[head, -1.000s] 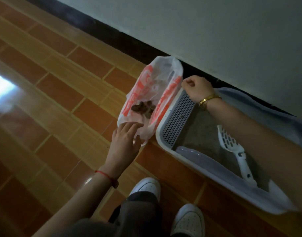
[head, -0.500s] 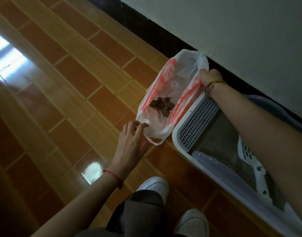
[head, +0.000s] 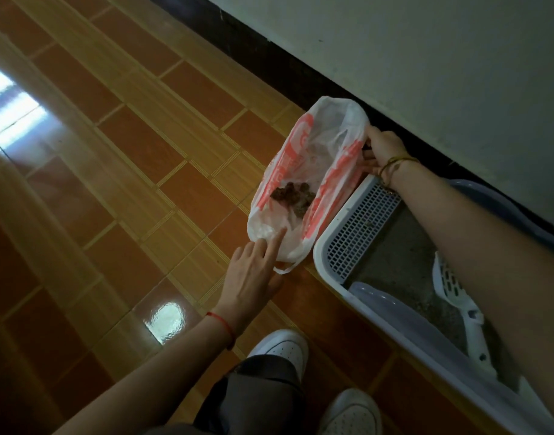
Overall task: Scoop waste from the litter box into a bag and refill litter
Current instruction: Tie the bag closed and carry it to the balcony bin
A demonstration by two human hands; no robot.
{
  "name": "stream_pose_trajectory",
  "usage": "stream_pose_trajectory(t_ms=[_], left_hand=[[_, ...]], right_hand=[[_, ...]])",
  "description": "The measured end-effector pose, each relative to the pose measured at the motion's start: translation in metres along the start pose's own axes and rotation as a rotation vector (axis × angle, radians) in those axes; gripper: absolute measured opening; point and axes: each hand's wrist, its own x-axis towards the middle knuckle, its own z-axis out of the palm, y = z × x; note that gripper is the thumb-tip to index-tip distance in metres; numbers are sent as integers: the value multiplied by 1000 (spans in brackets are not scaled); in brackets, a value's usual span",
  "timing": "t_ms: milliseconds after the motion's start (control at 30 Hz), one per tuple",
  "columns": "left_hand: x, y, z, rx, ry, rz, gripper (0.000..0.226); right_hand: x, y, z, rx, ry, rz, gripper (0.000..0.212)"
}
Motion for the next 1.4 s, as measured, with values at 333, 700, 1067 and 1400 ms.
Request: stream_pose_trajectory(t_ms=[333,700,1067,1400], left_hand=[[10,-3,8,118,58,15,42],[1,-24,-4,16,167,-86,18],[25,-61,-60,-254,470,-425,16],[60,-10,-126,-745,628,-189,15]], right_hand=[[-13,1,-7,34,-18,59,46],[-15,-6,-16,535,72,-44,9],[-49,-18,-24,392,108,-497,23],[-107,-35,-17,43,73,-899,16]])
